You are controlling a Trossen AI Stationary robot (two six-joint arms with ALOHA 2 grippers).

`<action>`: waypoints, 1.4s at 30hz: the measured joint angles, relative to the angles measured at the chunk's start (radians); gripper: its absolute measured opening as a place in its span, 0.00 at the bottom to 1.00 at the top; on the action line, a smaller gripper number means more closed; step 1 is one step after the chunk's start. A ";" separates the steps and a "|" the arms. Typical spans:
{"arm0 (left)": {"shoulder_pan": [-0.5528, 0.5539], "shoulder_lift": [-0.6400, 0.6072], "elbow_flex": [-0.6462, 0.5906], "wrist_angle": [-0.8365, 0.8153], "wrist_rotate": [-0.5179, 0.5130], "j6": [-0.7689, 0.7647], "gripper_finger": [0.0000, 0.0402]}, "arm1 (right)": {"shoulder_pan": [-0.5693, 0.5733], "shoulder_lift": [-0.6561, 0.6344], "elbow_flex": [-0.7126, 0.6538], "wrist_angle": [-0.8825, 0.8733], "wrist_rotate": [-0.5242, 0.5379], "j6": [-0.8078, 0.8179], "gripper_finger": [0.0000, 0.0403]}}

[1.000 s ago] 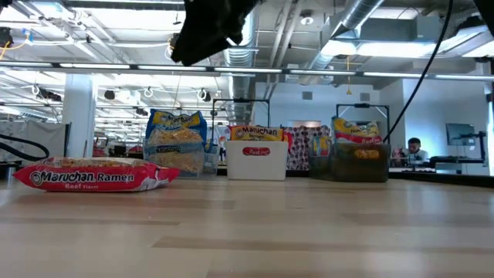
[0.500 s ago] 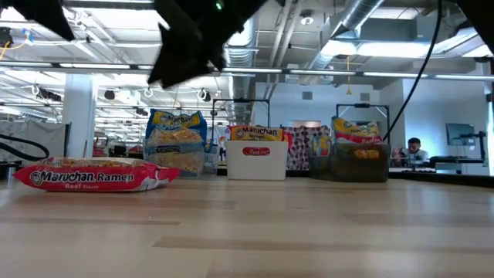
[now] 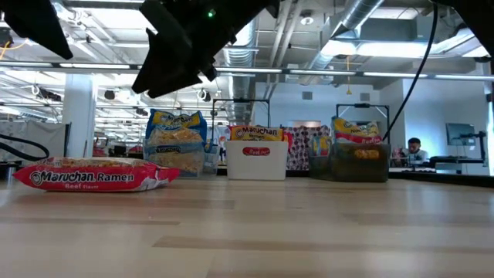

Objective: Sort Maruchan noodles
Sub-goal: Put the red noodle pack into the white bin

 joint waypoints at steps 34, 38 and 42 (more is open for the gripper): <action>0.000 -0.001 0.000 0.040 -0.002 0.031 0.41 | 0.018 0.165 -0.002 0.124 -0.074 0.020 0.56; 0.000 -0.001 0.000 0.040 -0.003 0.031 0.41 | 0.013 0.191 0.002 0.140 -0.110 0.030 0.56; 0.000 -0.001 0.000 0.040 -0.003 0.031 0.41 | 0.011 0.200 0.001 0.106 -0.118 0.082 0.56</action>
